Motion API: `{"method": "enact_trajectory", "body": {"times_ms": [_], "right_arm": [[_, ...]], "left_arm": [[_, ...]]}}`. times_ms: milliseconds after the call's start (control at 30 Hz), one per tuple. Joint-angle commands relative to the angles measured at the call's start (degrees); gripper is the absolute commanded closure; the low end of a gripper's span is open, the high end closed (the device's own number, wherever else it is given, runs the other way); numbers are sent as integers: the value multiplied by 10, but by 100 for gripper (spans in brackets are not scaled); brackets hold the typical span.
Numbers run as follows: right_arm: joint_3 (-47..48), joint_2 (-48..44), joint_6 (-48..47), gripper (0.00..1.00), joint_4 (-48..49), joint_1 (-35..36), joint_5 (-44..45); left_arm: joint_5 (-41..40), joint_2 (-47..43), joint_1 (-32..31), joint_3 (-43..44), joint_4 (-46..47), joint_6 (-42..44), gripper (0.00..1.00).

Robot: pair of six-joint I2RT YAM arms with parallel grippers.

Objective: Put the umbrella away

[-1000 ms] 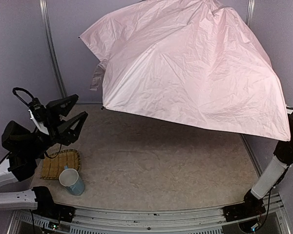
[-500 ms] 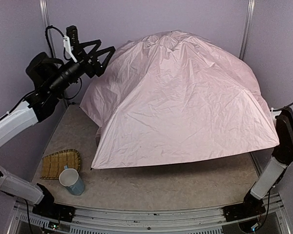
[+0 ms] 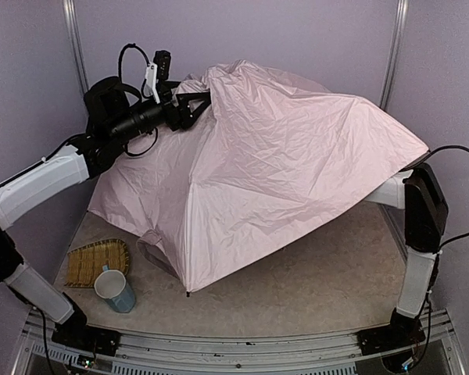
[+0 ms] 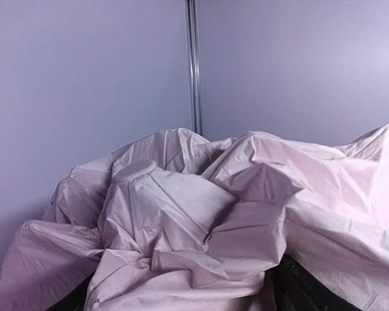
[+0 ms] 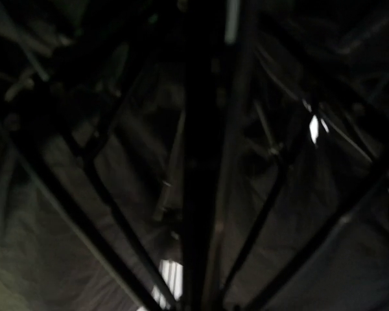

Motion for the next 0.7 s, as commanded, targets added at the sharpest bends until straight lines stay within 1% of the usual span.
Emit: {"method": "enact_trajectory", "body": {"times_ms": [0, 67, 167, 233, 333, 367, 433, 467, 500, 533, 567, 600, 633, 667], "right_arm": [[164, 21, -45, 100, -13, 55, -65], [241, 37, -67, 100, -33, 68, -77], [303, 48, -83, 100, -42, 82, -81], [306, 44, -69, 100, -26, 84, -85], [264, 37, -65, 100, -3, 84, -77], [241, 35, -68, 100, -4, 84, -61], [163, 25, -51, 100, -1, 77, -43], [107, 17, -35, 100, 26, 71, -43], [36, 13, -22, 100, 63, 63, -50], [-36, 16, -11, 100, 119, 56, -56], [-122, 25, 0, 100, 198, 48, -48], [-192, 42, 6, 100, 287, 43, -55], [-252, 66, 9, 100, 359, 42, -54], [-291, 85, 2, 100, 386, 45, -55]], "left_arm": [[-39, -7, -78, 88, -79, 86, 23], [-77, -6, -109, 146, -126, 124, 23], [-106, -3, -118, 211, -165, 115, 26], [-117, -5, -118, 233, -175, 107, 28], [-118, 1, -112, 239, -185, 97, 29], [-109, 8, -99, 234, -194, 82, 29], [-65, 30, -57, 200, -212, 33, 29], [-38, 42, -40, 171, -216, 11, 30], [-35, 55, -41, 136, -214, 22, 29], [-75, 68, -59, 104, -201, 55, 29], [-102, 80, -74, 72, -184, 81, 29], [-82, 98, -77, 47, -182, 81, 29], [-58, 116, -71, 28, -187, 57, 30], [-13, 132, -60, -1, -188, 31, 32]]}}
